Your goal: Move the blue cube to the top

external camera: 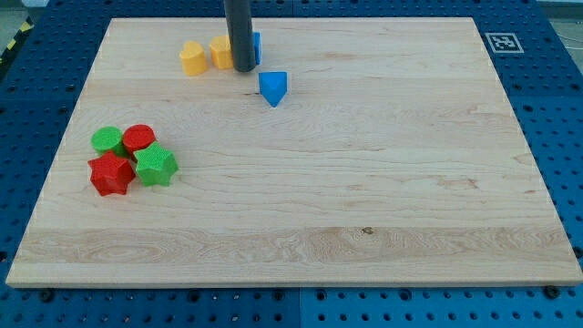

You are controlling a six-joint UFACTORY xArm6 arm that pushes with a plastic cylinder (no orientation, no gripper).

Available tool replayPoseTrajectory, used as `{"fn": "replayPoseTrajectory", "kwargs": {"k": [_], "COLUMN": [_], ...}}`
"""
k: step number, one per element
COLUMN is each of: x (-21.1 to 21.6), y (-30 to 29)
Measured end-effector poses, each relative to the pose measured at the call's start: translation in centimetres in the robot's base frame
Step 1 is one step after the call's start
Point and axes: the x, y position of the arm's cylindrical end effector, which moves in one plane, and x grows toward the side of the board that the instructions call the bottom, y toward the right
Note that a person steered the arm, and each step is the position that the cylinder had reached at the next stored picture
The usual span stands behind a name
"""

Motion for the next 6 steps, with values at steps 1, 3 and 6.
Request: {"fn": "replayPoseTrajectory", "kwargs": {"k": [1,3,6], "x": [0.6,-0.1,-5.4], "y": [0.0,0.2,-2.0]}}
